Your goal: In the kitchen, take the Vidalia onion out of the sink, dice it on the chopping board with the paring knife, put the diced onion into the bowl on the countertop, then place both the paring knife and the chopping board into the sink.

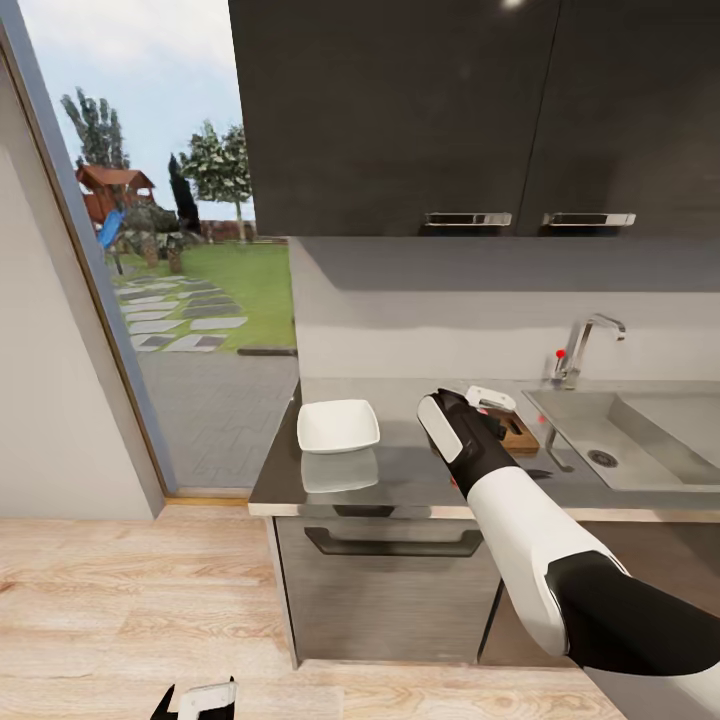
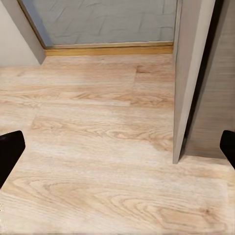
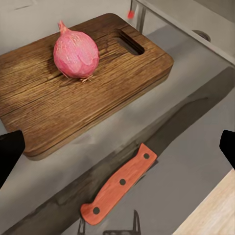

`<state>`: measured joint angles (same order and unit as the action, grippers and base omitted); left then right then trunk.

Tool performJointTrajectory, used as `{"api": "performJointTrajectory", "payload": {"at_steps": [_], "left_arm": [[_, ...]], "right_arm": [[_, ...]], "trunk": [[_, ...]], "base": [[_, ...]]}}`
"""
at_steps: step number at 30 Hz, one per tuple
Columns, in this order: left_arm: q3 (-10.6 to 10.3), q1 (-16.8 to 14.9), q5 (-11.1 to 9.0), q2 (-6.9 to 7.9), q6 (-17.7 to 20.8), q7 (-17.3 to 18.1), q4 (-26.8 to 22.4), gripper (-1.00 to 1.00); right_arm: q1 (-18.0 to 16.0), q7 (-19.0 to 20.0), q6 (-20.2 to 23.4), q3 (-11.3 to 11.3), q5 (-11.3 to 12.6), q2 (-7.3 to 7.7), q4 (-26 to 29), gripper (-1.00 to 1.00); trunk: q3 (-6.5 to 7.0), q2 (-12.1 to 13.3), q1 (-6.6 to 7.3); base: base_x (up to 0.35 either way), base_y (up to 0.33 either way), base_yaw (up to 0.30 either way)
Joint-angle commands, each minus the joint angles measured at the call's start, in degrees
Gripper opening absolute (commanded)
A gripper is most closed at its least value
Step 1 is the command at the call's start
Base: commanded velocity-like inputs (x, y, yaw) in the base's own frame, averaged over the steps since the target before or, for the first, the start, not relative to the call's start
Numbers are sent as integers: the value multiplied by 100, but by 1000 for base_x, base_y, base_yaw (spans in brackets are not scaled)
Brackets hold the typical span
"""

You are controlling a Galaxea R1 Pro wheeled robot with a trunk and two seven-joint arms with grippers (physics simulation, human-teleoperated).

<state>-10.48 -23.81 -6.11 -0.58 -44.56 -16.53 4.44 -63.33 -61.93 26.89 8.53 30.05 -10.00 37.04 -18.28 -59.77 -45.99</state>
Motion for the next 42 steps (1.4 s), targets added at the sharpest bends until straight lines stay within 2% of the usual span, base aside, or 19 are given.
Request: {"api": "performJointTrajectory", "payload": {"at_steps": [1,3,5,8,16,20,22,27,42], "left_arm": [[-51,-10,-57,-4,-5,1,22,100],[-51,-10,-57,-4,149,1,22,100],[-51,-10,-57,-4,466,7,18,100],[-51,-10,-57,-4,554,9,18,100],[-51,-10,-57,-4,602,9,14,100],[-51,-10,-57,-4,605,9,15,100],[-51,-10,-57,-4,606,9,14,100],[-51,-10,-57,-4,606,9,18,100],[-51,-10,-57,-4,614,9,19,100]], "right_arm": [[-5,-32,53,9,18,0,5,100],[-1,-31,53,8,18,0,2,100],[8,-30,53,8,18,0,-3,100],[12,-30,53,8,18,0,-4,100],[27,-15,53,2,31,0,-4,100],[30,252,53,4,33,0,-16,100],[31,419,53,3,36,66,-108,100],[31,611,53,0,38,116,-250,100],[31,689,53,-4,38,170,-294,100]], "trunk": [[-7,-5,-1],[-7,-5,-1],[-7,-5,-1],[-7,-5,-1],[-7,-5,-1],[-7,-5,-1],[-7,-5,-1],[-7,-5,-1],[-7,-5,-1]], "base": [[0,0,0],[0,0,0],[0,0,0],[0,0,0],[0,0,0],[0,0,0],[0,0,0],[0,0,0],[0,0,0]]}}
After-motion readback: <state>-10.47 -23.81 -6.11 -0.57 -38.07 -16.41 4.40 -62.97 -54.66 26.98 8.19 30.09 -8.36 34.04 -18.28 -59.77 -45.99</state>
